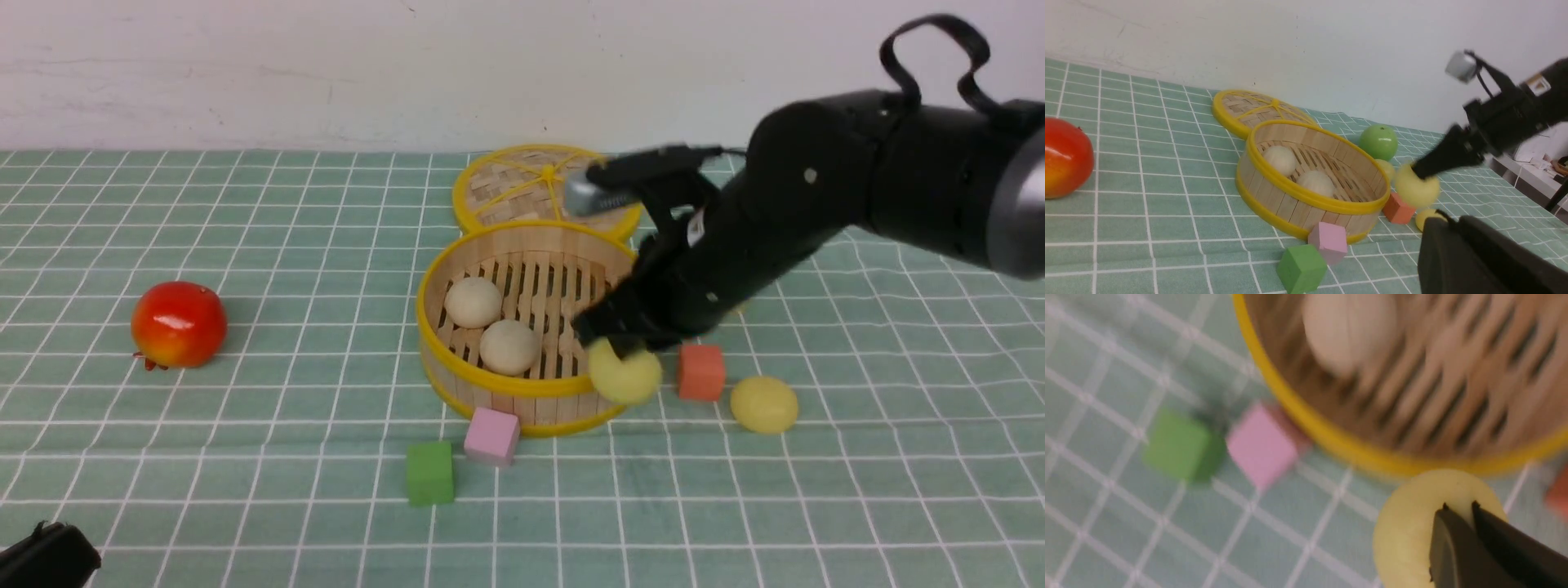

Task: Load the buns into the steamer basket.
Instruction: Use the right arm to put the steamed stuffed bun into the steamer, then use the right arm to grab a steamed stuffed bun

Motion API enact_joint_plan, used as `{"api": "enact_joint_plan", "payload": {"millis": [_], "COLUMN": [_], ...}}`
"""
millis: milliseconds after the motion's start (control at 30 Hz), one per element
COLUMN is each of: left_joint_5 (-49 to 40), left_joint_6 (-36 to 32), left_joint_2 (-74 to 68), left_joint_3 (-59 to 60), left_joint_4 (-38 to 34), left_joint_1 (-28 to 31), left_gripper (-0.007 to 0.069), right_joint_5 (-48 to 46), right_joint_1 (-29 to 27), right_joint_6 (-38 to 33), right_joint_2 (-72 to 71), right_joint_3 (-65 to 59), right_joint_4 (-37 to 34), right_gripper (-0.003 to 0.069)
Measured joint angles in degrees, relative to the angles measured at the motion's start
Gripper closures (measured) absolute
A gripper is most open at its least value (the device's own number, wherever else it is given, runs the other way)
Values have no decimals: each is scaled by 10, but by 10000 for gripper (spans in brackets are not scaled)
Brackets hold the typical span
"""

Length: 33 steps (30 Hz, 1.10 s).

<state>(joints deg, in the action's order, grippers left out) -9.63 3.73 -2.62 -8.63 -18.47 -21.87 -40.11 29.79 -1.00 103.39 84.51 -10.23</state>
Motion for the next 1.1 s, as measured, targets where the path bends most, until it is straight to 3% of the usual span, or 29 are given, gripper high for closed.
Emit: {"api": "enact_joint_plan", "payload": {"millis": [267, 400, 467, 667, 700, 767, 867, 1100], "left_joint_5": [0, 0, 0, 0, 0, 0, 0, 0], "left_joint_6": [0, 0, 0, 0, 0, 0, 0, 0], "left_joint_2": [0, 0, 0, 0, 0, 0, 0, 0], "left_joint_3": [0, 0, 0, 0, 0, 0, 0, 0], "left_joint_4": [0, 0, 0, -1, -1, -1, -1, -1], "left_joint_1": [0, 0, 0, 0, 0, 0, 0, 0], "left_gripper": [593, 592, 589, 585, 586, 584, 578, 568], "right_joint_5": [136, 153, 153, 150, 142, 126, 78, -93], "right_joint_1": [0, 0, 0, 0, 0, 0, -4, -73], "right_joint_6": [-5, -5, -5, -5, -5, -5, -5, 51], "right_joint_2": [97, 133, 143, 142, 136, 119, 67, -2], "right_joint_3": [37, 38, 38, 39, 39, 39, 39, 44], "right_joint_4": [28, 40, 42, 44, 44, 44, 64, 165], "right_gripper": [643, 603, 559, 333, 264, 200, 145, 181]}}
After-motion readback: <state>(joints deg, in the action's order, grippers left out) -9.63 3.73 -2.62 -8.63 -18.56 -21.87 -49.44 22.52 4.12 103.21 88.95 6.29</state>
